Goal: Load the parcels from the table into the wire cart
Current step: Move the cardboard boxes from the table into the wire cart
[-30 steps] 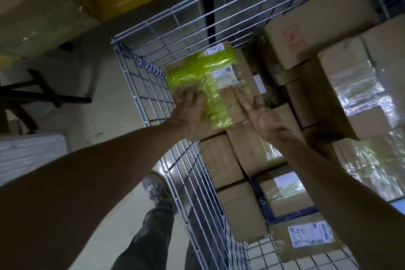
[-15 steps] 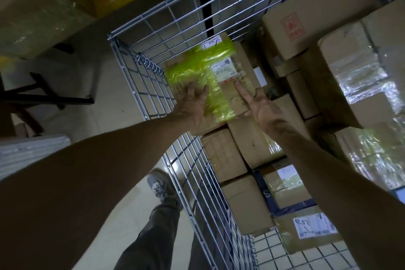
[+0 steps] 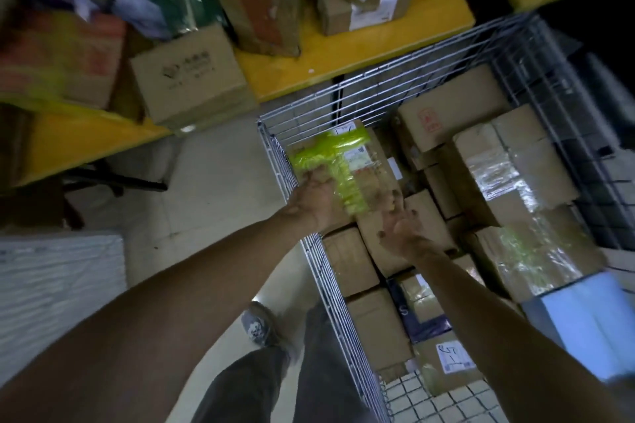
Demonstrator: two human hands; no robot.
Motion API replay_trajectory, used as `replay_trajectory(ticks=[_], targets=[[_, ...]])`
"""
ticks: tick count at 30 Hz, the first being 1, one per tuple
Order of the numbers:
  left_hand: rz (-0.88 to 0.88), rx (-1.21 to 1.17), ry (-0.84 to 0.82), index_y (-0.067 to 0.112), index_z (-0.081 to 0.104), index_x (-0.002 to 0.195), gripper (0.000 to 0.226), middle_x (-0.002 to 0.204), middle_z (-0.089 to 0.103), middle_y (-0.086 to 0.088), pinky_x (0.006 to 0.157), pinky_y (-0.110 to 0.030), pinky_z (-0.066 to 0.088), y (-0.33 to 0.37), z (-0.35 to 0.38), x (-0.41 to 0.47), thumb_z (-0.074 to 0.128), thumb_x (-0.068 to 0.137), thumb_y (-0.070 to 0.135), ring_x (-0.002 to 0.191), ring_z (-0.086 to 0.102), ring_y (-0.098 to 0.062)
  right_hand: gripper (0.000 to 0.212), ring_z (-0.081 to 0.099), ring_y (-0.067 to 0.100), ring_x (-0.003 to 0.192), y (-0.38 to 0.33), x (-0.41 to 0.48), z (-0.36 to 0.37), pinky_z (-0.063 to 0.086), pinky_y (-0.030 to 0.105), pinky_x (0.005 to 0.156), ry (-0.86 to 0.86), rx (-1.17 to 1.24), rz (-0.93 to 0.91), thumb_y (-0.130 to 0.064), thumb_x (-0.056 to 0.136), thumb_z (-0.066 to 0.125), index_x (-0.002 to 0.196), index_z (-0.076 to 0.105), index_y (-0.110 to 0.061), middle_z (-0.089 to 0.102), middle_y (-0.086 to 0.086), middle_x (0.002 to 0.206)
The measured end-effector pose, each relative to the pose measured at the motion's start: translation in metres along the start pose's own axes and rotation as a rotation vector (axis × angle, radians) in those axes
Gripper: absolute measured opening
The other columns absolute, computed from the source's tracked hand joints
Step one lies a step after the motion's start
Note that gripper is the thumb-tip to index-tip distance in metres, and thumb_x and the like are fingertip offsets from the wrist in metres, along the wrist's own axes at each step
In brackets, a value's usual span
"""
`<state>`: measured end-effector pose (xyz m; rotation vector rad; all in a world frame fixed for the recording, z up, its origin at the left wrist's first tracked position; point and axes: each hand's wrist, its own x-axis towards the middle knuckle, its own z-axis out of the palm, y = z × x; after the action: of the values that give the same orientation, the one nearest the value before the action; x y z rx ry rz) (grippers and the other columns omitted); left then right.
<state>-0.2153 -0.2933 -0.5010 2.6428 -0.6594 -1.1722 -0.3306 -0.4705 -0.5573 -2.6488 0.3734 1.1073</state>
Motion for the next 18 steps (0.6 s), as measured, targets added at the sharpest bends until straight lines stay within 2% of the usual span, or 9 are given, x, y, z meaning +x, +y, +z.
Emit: replay_trajectory(ticks=[2,4,5,7,8,11,12,14,18], targets=[[0.036,-0.023,0.028,0.017,0.043,0.145,0.060,0.162,0.014,-0.006,0.119,-0.030,0.023,0.010,-0.025,-0.028,0.062,0.089,0.012,0.148,0.016,-0.027,0.084,0.009,0.039,0.149,-0.013,-0.027,-0.018,0.017,0.049,0.120,0.001,0.065,0.016,-0.027,0.098,0.051,0.157,-0.007,-0.020,-0.011,0.018,0.162],[0.035,-0.037,0.062,0.016,0.043,0.145,0.055,0.160,0.019,-0.009,0.117,-0.032,0.026,0.014,-0.049,-0.060,0.060,0.092,0.017,0.146,0.020,-0.028,0.081,0.011,0.037,0.149,-0.028,-0.054,-0.038,0.021,0.044,0.118,0.036,0.110,0.046,-0.031,0.099,0.051,0.158,-0.005,-0.020,-0.005,0.018,0.163],[0.043,-0.038,0.084,0.015,0.042,0.144,0.054,0.160,0.021,-0.010,0.117,-0.034,0.027,0.013,-0.060,-0.077,0.059,0.093,0.020,0.146,0.022,-0.028,0.078,0.014,0.037,0.149,-0.037,-0.067,-0.049,0.025,0.041,0.115,0.057,0.134,0.065,-0.032,0.100,0.050,0.158,0.001,-0.014,0.003,0.020,0.163],[0.061,-0.011,0.120,0.013,0.044,0.142,0.051,0.158,0.024,-0.013,0.115,-0.038,0.029,0.006,-0.080,-0.110,0.057,0.095,0.028,0.144,0.027,-0.031,0.068,0.030,0.039,0.141,-0.056,-0.093,-0.071,0.033,0.038,0.108,0.085,0.201,0.083,-0.031,0.098,0.054,0.152,0.025,0.000,0.030,0.023,0.155],[0.066,0.003,0.141,0.013,0.043,0.142,0.052,0.158,0.023,-0.015,0.115,-0.039,0.028,0.001,-0.091,-0.127,0.057,0.095,0.030,0.144,0.027,-0.032,0.066,0.036,0.039,0.137,-0.067,-0.108,-0.083,0.035,0.037,0.107,0.121,0.223,0.069,-0.032,0.096,0.056,0.149,0.032,0.000,0.037,0.022,0.150],[0.058,0.006,0.183,0.015,0.036,0.149,0.059,0.161,0.019,-0.014,0.118,-0.039,0.023,-0.019,-0.121,-0.175,0.058,0.096,0.027,0.146,0.022,-0.032,0.075,0.039,0.037,0.134,-0.095,-0.136,-0.115,0.034,0.037,0.108,0.206,0.224,0.025,-0.051,0.091,0.049,0.152,0.031,-0.012,0.039,0.014,0.150],[0.058,0.006,0.207,0.017,0.036,0.149,0.059,0.159,0.022,-0.012,0.117,-0.039,0.024,-0.026,-0.131,-0.191,0.059,0.095,0.025,0.145,0.024,-0.032,0.072,0.041,0.038,0.132,-0.105,-0.144,-0.126,0.036,0.039,0.107,0.231,0.229,0.020,-0.047,0.092,0.053,0.151,0.033,-0.013,0.041,0.016,0.148],[0.055,0.034,0.255,0.018,0.037,0.148,0.058,0.156,0.026,-0.011,0.115,-0.039,0.026,-0.042,-0.153,-0.225,0.059,0.095,0.026,0.142,0.028,-0.033,0.075,0.039,0.039,0.133,-0.130,-0.168,-0.149,0.038,0.043,0.106,0.283,0.190,-0.008,-0.037,0.093,0.061,0.154,0.025,-0.014,0.036,0.021,0.149],[-0.005,0.074,0.362,0.018,0.033,0.149,0.059,0.159,0.019,-0.010,0.117,-0.042,0.023,-0.082,-0.200,-0.287,0.057,0.097,0.029,0.143,0.026,-0.033,0.079,0.024,0.032,0.146,-0.180,-0.213,-0.200,0.033,0.040,0.110,0.324,0.110,-0.032,-0.040,0.098,0.056,0.158,0.010,-0.018,0.014,0.014,0.162]])
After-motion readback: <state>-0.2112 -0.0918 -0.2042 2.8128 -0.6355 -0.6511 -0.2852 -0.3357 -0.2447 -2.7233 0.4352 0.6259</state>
